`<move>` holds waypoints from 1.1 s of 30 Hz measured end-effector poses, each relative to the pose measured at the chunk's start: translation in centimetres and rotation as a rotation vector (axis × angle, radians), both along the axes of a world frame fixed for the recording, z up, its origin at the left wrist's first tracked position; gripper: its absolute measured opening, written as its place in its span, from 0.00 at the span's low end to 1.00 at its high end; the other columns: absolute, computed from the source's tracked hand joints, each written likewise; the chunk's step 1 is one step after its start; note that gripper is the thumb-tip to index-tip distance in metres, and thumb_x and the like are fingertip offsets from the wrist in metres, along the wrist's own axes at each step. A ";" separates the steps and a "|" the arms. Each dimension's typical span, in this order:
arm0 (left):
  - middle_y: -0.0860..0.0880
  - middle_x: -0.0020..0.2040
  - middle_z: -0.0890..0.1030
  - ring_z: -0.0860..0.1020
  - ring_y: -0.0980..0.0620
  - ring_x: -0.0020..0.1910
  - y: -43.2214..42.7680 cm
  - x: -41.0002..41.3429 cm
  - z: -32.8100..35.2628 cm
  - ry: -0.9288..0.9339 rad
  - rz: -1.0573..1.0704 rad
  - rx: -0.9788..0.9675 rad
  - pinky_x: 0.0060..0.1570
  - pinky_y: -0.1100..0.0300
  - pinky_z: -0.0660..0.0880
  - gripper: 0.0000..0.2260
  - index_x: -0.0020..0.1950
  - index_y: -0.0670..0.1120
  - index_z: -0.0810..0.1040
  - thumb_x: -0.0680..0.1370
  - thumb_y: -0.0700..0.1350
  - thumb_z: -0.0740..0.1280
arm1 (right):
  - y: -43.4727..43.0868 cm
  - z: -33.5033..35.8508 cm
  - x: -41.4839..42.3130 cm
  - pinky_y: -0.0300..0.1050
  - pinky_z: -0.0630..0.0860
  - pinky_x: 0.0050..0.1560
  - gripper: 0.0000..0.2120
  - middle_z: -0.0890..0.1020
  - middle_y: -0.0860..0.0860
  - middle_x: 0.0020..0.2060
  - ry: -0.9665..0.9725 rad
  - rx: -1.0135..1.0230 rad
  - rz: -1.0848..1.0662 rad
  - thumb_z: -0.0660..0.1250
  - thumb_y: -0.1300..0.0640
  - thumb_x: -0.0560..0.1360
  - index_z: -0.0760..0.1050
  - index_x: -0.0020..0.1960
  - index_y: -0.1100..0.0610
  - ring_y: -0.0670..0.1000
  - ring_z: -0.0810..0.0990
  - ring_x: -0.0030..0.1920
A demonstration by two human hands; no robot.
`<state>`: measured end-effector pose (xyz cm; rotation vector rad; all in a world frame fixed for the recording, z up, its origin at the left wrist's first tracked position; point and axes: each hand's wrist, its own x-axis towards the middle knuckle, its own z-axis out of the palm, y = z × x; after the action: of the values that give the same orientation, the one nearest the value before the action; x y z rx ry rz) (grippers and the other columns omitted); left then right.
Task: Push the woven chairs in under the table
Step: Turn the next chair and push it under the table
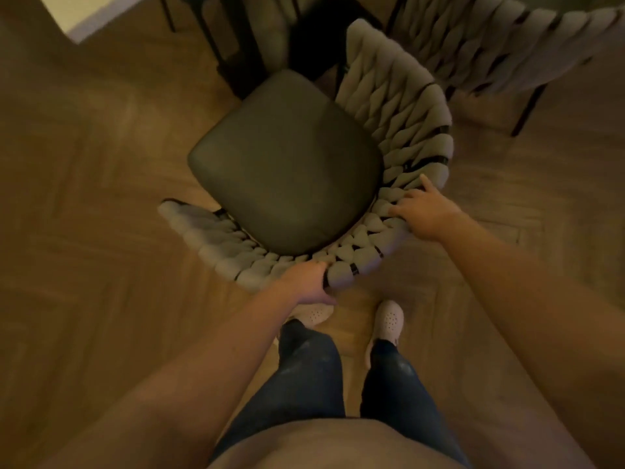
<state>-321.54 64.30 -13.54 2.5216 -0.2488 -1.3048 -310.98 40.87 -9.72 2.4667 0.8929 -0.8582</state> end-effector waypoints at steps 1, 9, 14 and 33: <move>0.47 0.62 0.77 0.77 0.45 0.59 -0.4 -0.5 -0.1 -0.063 -0.003 0.061 0.54 0.54 0.75 0.28 0.70 0.49 0.70 0.73 0.54 0.73 | -0.3 -0.2 0.7 0.62 0.46 0.75 0.24 0.72 0.50 0.68 0.016 0.004 0.051 0.63 0.56 0.77 0.65 0.72 0.47 0.54 0.66 0.72; 0.46 0.62 0.77 0.76 0.45 0.60 -2.6 -0.9 -0.6 -0.180 0.059 0.298 0.55 0.52 0.75 0.18 0.70 0.48 0.71 0.79 0.43 0.64 | -2.5 -1.6 3.5 0.54 0.60 0.71 0.15 0.77 0.52 0.59 -0.089 0.082 0.225 0.65 0.55 0.76 0.73 0.62 0.50 0.55 0.74 0.62; 0.48 0.62 0.78 0.77 0.47 0.60 -1.7 0.7 -0.5 -0.136 0.011 0.360 0.55 0.53 0.75 0.19 0.70 0.51 0.72 0.79 0.44 0.65 | -2.1 -2.4 3.8 0.51 0.64 0.66 0.09 0.79 0.52 0.52 -0.120 0.155 0.167 0.65 0.52 0.75 0.76 0.55 0.51 0.55 0.76 0.56; 0.47 0.60 0.79 0.78 0.47 0.59 4.4 17.5 -0.8 -0.292 -0.074 0.306 0.53 0.54 0.75 0.17 0.69 0.51 0.73 0.80 0.43 0.62 | 2.7 -1.6 17.1 0.50 0.62 0.68 0.13 0.77 0.51 0.59 -0.098 0.072 -0.009 0.61 0.55 0.78 0.72 0.62 0.49 0.54 0.74 0.61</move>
<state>-304.02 68.68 -14.38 2.9906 -0.2189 -1.0634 -293.88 43.53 -11.28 2.5525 0.8932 -0.7132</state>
